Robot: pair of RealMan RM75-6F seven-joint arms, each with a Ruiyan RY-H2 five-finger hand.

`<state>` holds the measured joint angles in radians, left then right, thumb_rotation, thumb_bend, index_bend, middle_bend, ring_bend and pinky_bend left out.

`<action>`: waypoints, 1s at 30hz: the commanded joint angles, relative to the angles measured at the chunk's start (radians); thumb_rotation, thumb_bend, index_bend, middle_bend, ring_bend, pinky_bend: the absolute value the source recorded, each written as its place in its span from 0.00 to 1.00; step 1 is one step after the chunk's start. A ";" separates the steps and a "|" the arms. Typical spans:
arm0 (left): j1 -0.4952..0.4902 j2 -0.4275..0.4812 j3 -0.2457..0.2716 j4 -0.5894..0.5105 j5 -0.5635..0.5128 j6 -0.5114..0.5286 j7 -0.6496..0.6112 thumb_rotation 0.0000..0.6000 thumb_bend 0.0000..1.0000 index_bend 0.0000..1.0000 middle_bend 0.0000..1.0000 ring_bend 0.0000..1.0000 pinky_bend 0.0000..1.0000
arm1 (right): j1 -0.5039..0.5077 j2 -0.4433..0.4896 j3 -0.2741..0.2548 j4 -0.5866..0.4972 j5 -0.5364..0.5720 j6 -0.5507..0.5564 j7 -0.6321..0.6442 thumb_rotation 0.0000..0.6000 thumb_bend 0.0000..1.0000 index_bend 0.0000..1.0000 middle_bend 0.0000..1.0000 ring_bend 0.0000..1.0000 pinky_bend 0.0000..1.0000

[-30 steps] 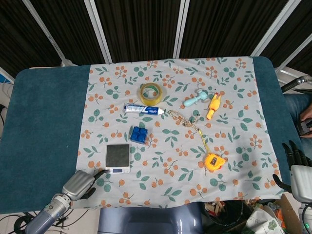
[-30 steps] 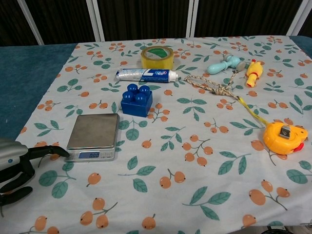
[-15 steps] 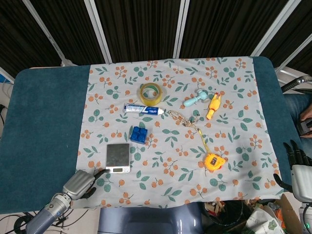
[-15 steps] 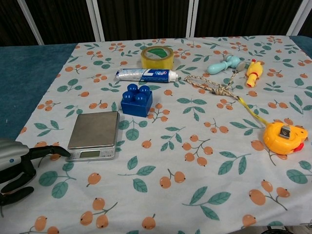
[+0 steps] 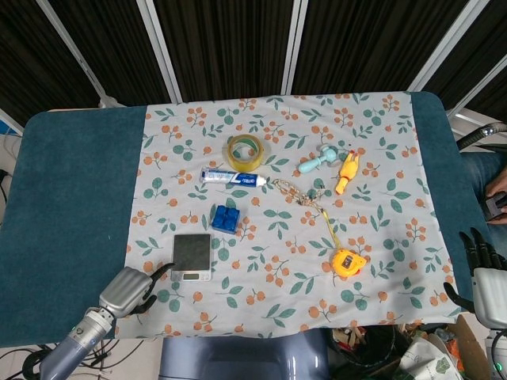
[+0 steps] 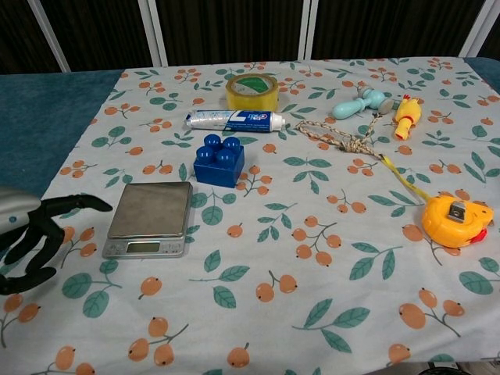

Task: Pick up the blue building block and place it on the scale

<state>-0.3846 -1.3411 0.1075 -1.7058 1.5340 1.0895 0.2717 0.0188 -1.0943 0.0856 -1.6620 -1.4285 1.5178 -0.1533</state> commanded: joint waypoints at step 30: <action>-0.532 -0.129 -0.384 0.336 -0.329 -0.493 -0.136 1.00 0.01 0.05 0.22 0.14 0.27 | -0.001 0.003 -0.003 0.000 0.007 -0.007 -0.003 1.00 0.16 0.02 0.00 0.12 0.24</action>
<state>-0.8797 -1.4544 -0.2813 -1.3882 1.2389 0.6469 0.1225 0.0180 -1.0913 0.0826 -1.6617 -1.4215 1.5103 -0.1562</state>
